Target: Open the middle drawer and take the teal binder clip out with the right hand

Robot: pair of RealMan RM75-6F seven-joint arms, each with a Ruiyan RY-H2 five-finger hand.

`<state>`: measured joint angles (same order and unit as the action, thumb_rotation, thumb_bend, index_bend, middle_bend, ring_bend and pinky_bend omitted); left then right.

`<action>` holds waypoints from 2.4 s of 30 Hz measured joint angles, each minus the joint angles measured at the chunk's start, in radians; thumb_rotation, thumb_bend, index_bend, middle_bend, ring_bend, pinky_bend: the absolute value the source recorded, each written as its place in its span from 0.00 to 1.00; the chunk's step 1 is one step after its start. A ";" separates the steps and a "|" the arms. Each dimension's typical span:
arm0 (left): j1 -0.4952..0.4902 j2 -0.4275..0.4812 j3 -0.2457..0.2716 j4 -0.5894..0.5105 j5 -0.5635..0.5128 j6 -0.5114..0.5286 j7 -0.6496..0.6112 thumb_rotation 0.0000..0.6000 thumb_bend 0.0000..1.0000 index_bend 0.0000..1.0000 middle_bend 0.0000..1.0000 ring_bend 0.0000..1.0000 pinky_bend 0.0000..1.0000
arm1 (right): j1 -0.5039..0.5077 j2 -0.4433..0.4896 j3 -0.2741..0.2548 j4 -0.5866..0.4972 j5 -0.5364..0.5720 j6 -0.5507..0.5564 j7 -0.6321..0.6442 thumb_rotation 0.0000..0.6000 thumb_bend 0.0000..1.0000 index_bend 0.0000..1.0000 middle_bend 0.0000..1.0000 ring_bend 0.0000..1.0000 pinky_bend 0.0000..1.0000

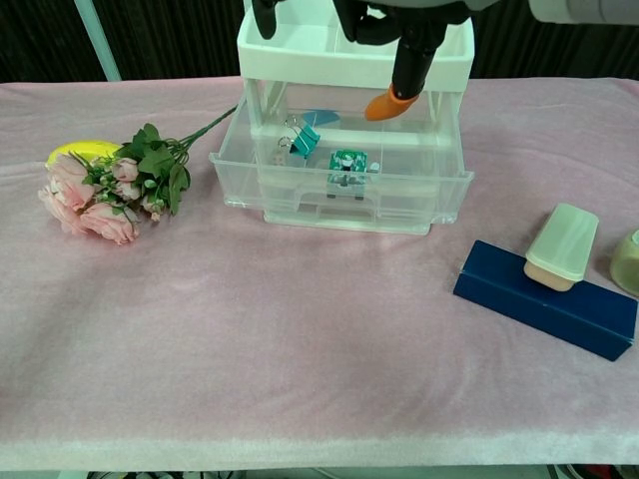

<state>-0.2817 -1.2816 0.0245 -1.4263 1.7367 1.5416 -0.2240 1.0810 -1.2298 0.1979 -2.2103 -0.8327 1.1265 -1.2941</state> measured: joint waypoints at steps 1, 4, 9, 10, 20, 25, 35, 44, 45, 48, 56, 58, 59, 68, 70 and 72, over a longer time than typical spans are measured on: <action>0.000 0.000 0.000 0.000 0.000 0.001 0.000 1.00 0.00 0.00 0.00 0.00 0.00 | 0.008 0.005 -0.005 0.011 -0.006 -0.017 -0.001 1.00 0.08 0.26 0.97 0.96 0.79; 0.001 -0.001 0.000 0.000 0.000 0.001 0.004 1.00 0.00 0.00 0.00 0.00 0.00 | 0.030 0.014 -0.017 0.048 -0.023 -0.063 0.013 1.00 0.08 0.26 0.97 0.96 0.79; 0.001 -0.001 0.000 -0.003 -0.003 -0.005 0.004 1.00 0.00 0.00 0.00 0.00 0.00 | 0.053 0.009 -0.029 0.102 -0.025 -0.103 0.053 1.00 0.08 0.28 0.97 0.96 0.79; 0.001 0.000 0.000 -0.003 -0.003 -0.005 0.004 1.00 0.00 0.00 0.00 0.00 0.00 | 0.058 0.006 -0.032 0.113 -0.024 -0.109 0.058 1.00 0.08 0.28 0.97 0.96 0.79; -0.001 0.001 -0.001 -0.003 -0.008 -0.013 0.000 1.00 0.00 0.00 0.00 0.00 0.00 | 0.100 -0.037 -0.081 0.193 -0.014 -0.136 0.075 1.00 0.06 0.28 0.97 0.96 0.79; -0.001 0.001 -0.003 -0.003 -0.012 -0.016 -0.005 1.00 0.00 0.00 0.00 0.00 0.00 | 0.118 -0.034 -0.109 0.204 -0.007 -0.143 0.075 1.00 0.06 0.29 0.97 0.96 0.79; -0.003 0.002 -0.007 -0.005 -0.018 -0.020 -0.011 1.00 0.00 0.00 0.00 0.00 0.00 | 0.177 -0.027 -0.143 0.225 0.002 -0.182 0.033 1.00 0.06 0.30 0.97 0.96 0.79; -0.004 0.003 -0.009 -0.009 -0.024 -0.025 -0.020 1.00 0.00 0.00 0.00 0.00 0.00 | 0.244 0.004 -0.182 0.218 0.056 -0.202 -0.024 1.00 0.06 0.32 0.97 0.96 0.79; -0.004 0.003 -0.009 -0.009 -0.024 -0.025 -0.021 1.00 0.00 0.00 0.00 0.00 0.00 | 0.251 0.007 -0.188 0.218 0.062 -0.202 -0.031 1.00 0.06 0.32 0.97 0.96 0.79; -0.003 0.003 -0.010 -0.010 -0.026 -0.025 -0.023 1.00 0.00 0.00 0.00 0.00 0.00 | 0.272 0.018 -0.205 0.210 0.083 -0.197 -0.051 1.00 0.06 0.32 0.97 0.96 0.78; -0.004 0.004 -0.009 -0.010 -0.024 -0.027 -0.023 1.00 0.00 0.00 0.00 0.00 0.00 | 0.299 0.043 -0.235 0.169 0.126 -0.173 -0.069 1.00 0.06 0.33 0.97 0.96 0.78; -0.004 0.004 -0.009 -0.011 -0.023 -0.026 -0.024 1.00 0.00 0.00 0.00 0.00 0.00 | 0.302 0.048 -0.245 0.156 0.130 -0.170 -0.063 1.00 0.06 0.34 0.97 0.96 0.78; -0.003 0.004 -0.009 -0.011 -0.023 -0.025 -0.025 1.00 0.00 0.00 0.00 0.00 0.00 | 0.303 0.048 -0.249 0.153 0.129 -0.170 -0.059 1.00 0.06 0.34 0.97 0.96 0.78; -0.002 0.005 -0.011 -0.011 -0.025 -0.023 -0.025 1.00 0.00 0.00 0.00 0.00 0.00 | 0.317 0.008 -0.270 0.172 0.126 -0.166 -0.038 1.00 0.06 0.35 0.97 0.96 0.78; -0.003 0.005 -0.011 -0.010 -0.027 -0.025 -0.027 1.00 0.00 0.00 0.00 0.00 0.00 | 0.324 0.001 -0.274 0.177 0.130 -0.167 -0.035 1.00 0.06 0.35 0.97 0.96 0.78; -0.004 0.005 -0.012 -0.010 -0.028 -0.028 -0.028 1.00 0.00 0.00 0.00 0.00 0.00 | 0.330 -0.003 -0.279 0.182 0.132 -0.167 -0.035 1.00 0.06 0.36 0.97 0.96 0.78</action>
<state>-0.2855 -1.2767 0.0123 -1.4361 1.7089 1.5140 -0.2519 1.4109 -1.2329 -0.0809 -2.0287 -0.7011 0.9594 -1.3292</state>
